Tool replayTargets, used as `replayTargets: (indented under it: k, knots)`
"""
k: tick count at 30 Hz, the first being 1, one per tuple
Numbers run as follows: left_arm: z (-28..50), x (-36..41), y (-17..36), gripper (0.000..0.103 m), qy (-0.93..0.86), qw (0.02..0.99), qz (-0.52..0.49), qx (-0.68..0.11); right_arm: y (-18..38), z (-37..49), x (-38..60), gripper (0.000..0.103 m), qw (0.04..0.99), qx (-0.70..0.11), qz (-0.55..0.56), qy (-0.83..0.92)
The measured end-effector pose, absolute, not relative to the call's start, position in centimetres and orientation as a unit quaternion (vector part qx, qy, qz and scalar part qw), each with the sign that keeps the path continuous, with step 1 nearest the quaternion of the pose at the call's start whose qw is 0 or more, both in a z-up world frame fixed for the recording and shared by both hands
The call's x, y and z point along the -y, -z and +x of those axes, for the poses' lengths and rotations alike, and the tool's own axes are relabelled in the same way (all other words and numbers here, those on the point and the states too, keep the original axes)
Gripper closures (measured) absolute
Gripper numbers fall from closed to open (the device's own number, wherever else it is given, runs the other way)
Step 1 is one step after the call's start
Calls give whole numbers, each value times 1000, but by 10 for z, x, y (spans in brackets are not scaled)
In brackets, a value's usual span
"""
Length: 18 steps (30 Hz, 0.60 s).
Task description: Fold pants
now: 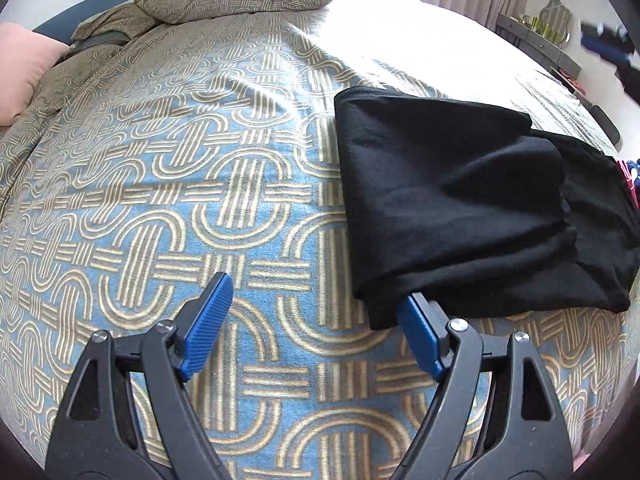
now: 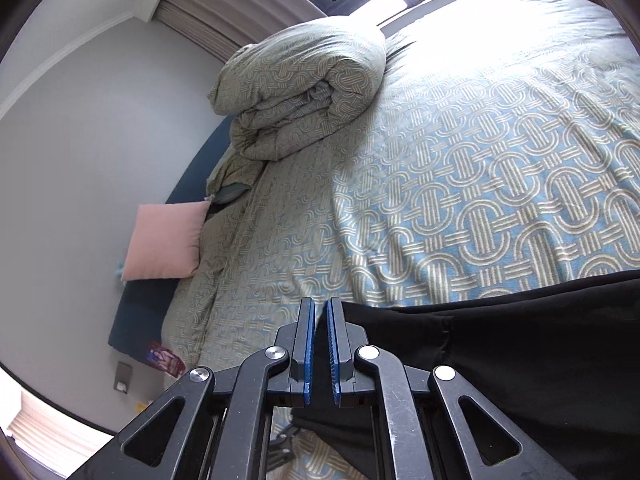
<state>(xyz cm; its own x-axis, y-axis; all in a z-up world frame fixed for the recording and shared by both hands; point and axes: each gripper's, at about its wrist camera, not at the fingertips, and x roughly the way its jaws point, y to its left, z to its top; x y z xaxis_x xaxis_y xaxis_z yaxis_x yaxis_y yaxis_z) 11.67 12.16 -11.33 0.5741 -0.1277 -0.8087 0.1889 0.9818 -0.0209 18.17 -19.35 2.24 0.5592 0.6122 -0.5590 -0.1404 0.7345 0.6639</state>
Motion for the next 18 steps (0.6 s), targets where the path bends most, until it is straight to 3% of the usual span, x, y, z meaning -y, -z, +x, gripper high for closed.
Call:
replayTargets:
  k: [1,3,5,9,12,14,18]
  knots:
    - [116,-120,113,22,91,887,40,-451,-14,182,195,94,832,-426,278,-222]
    - [112,-118,115,22,95,888,52,-448,11,183,198,83,819,-466,261,-208]
    - [112,-114,115,22,96,888,60,-445,40,185,201,66,801,-510,247,-195]
    - [115,-114,119,22,98,887,58,-448,97,188,207,58,769,-562,245,-184]
    - [116,-120,119,22,99,884,42,-455,119,193,209,47,752,-553,287,-216]
    - [118,-123,121,22,99,881,30,-461,122,198,206,28,744,-537,312,-247]
    - [122,-125,121,22,97,880,15,-464,120,217,177,20,742,-539,289,-276]
